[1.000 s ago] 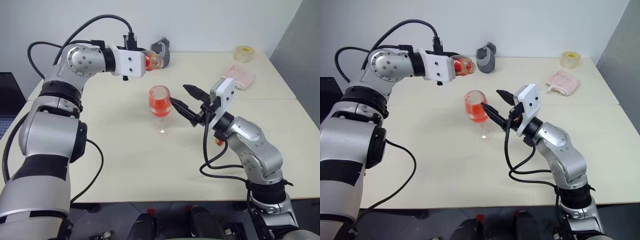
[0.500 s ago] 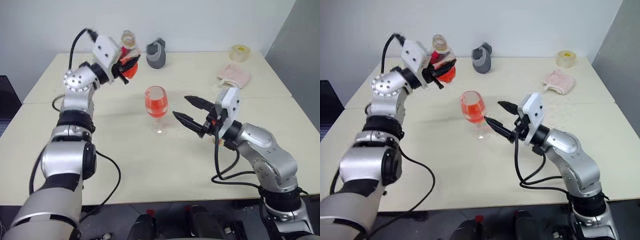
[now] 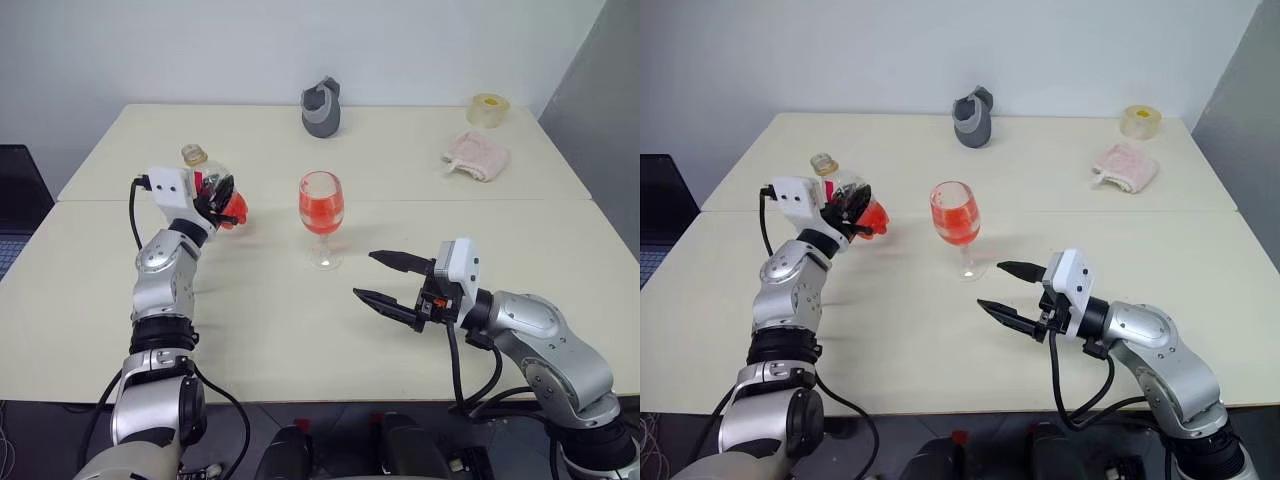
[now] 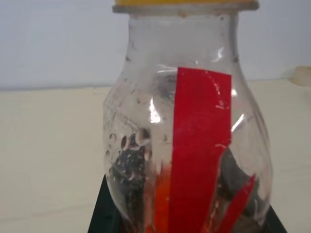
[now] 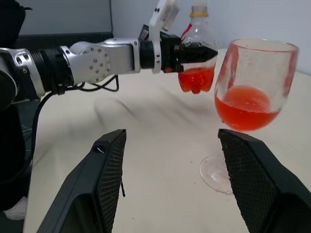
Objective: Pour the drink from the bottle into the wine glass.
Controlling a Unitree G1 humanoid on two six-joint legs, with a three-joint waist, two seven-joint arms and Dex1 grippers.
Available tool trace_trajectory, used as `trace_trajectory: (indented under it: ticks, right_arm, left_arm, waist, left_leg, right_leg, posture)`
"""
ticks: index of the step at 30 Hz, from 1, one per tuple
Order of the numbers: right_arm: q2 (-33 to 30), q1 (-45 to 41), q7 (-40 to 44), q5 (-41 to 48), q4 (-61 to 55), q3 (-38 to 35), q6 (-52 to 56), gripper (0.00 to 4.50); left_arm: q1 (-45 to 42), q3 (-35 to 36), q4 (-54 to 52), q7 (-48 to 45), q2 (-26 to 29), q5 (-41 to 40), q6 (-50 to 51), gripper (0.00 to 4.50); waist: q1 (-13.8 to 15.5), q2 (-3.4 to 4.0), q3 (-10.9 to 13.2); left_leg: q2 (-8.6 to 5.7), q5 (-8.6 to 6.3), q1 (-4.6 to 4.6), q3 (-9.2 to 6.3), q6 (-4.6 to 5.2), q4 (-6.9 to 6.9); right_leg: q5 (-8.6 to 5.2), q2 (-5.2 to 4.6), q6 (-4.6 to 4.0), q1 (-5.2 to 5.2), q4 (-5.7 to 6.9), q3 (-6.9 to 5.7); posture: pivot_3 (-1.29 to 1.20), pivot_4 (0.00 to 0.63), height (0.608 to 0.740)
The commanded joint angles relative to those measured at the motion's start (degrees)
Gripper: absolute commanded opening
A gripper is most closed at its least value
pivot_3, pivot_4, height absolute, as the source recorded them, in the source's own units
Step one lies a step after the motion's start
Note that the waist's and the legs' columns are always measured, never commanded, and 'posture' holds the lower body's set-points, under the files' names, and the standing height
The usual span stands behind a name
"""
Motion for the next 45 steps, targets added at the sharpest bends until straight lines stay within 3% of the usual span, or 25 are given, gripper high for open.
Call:
trace_trajectory:
  ticks: [1, 16, 26, 27, 39, 45]
  right_arm:
    - [0.02, 0.02, 0.26, -0.61, -0.87, 0.05, -1.88, 3.23]
    - [2.14, -2.34, -3.52, 1.0, -2.36, -0.64, 1.69, 3.23]
    - [2.25, -2.95, -4.08, 1.16, -2.23, -0.7, 1.96, 3.23]
    - [2.26, -2.86, -4.1, 1.14, -2.24, -0.64, 1.87, 3.23]
    - [1.89, -0.31, -4.64, 1.59, -4.33, -1.03, 2.16, 3.23]
    - [2.27, 7.87, -9.23, 0.74, -7.14, -5.59, 2.09, 3.23]
  left_arm:
    - [-0.04, 1.96, 0.27, 0.66, -0.33, -1.67, -2.37, 1.03]
    - [-0.72, -1.16, 13.07, -0.02, -0.96, 2.91, -12.93, 1.03]
    - [-0.47, -1.3, 12.68, -0.34, -0.81, 2.35, -13.18, 4.29]
    - [0.1, -1.17, 11.72, -0.15, -0.87, 2.12, -12.56, 4.48]
    - [15.07, -1.14, -15.57, 4.8, -3.12, -0.89, 1.78, 4.48]
    - [27.91, -2.01, -39.54, 7.93, -4.13, -5.51, 16.77, 4.48]
  waist:
    - [0.13, -0.02, -0.01]
    - [0.42, -0.08, -0.08]
    - [0.38, -0.09, -0.08]
    - [0.37, -0.09, -0.08]
    - [0.41, -0.08, -0.08]
    - [0.73, -0.08, -0.11]
  left_leg:
    - [0.0, 0.0, 0.0, 0.01, 0.0, 0.0]
    - [-0.02, 0.0, 0.08, 0.03, 0.0, -0.02]
    - [-0.01, -0.05, 0.09, 0.03, 0.08, -0.04]
    - [-0.01, -0.05, 0.09, 0.03, 0.08, -0.04]
    - [0.03, -0.05, 0.1, 0.0, 0.08, -0.09]
    - [0.17, -0.06, 0.13, -0.03, 0.09, -0.2]
  right_leg:
    - [0.0, 0.0, 0.0, 0.01, -0.01, 0.0]
    - [0.0, -0.02, 0.0, 0.09, -0.04, 0.0]
    - [0.0, -0.01, 0.0, 0.1, -0.04, -0.01]
    - [0.0, -0.01, 0.0, 0.1, -0.05, -0.01]
    - [0.0, -0.03, 0.0, 0.1, -0.09, 0.01]
    - [0.0, -0.1, 0.0, 0.24, -0.32, 0.0]
  posture:
    - [0.0, 0.15, 0.74]
    - [0.0, 0.15, 0.74]
    - [0.0, 0.15, 0.74]
    - [0.0, 0.15, 0.74]
    - [0.0, 0.15, 0.74]
    - [0.0, 0.15, 0.74]
